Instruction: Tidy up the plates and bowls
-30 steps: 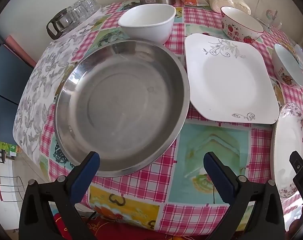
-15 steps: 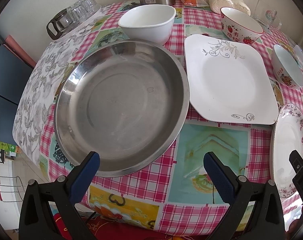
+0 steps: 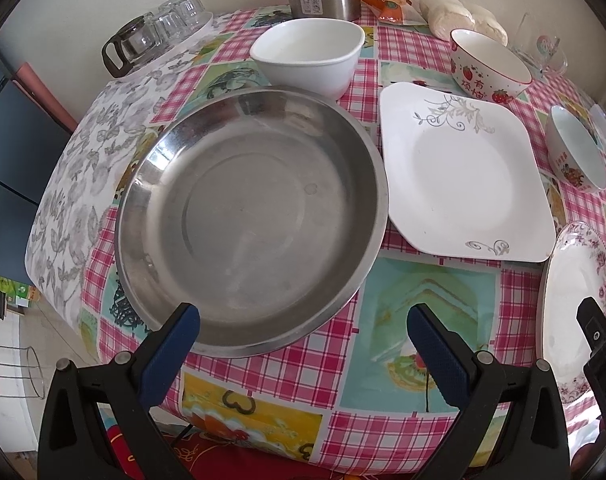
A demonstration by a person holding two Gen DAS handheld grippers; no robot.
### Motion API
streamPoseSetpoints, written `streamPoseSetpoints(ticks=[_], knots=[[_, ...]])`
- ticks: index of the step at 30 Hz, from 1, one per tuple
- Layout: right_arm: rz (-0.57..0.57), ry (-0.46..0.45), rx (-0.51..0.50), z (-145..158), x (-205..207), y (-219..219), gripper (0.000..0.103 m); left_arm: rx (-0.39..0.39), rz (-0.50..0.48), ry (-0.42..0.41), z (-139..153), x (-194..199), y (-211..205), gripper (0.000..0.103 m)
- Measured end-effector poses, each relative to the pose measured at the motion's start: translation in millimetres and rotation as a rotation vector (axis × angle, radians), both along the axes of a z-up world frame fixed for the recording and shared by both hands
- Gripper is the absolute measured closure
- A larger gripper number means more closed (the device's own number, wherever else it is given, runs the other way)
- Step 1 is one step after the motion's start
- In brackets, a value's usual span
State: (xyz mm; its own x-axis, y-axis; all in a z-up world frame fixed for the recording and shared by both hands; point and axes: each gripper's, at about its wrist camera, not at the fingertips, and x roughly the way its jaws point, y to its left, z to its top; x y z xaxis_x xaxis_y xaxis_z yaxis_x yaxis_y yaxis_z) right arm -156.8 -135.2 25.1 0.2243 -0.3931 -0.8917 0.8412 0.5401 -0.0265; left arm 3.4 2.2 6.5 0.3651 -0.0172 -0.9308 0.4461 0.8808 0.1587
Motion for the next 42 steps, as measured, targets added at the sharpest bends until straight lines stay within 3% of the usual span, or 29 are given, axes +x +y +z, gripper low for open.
streamPoseSetpoints(ticks=[4, 27, 30, 35, 38, 42], knots=[[0.017, -0.016, -0.011, 2.6, 4.5, 4.6, 0.000, -0.006, 0.005, -0.039, 2.7, -0.5, 0.4, 0.000], [0.067, -0.010, -0.014, -2.2, 30.1, 31.3, 0.000, -0.063, 0.097, -0.008, 3.7, 19.4, 24.0, 0.000], [0.079, -0.016, -0.016, -2.5, 33.2, 34.9, 0.000, -0.091, 0.156, -0.008, 6.3, 31.2, 38.7, 0.000], [0.124, -0.060, -0.001, -2.6, 42.7, 46.3, 0.000, -0.169, 0.315, -0.085, 21.6, 54.6, 83.3, 0.000], [0.157, -0.089, -0.004, -1.4, 50.7, 56.2, 0.000, -0.231, 0.374, -0.119, 28.4, 64.5, 105.6, 0.000], [0.208, -0.127, -0.013, 0.2, 61.4, 71.4, 0.000, -0.257, 0.441, -0.165, 31.5, 72.4, 122.6, 0.000]])
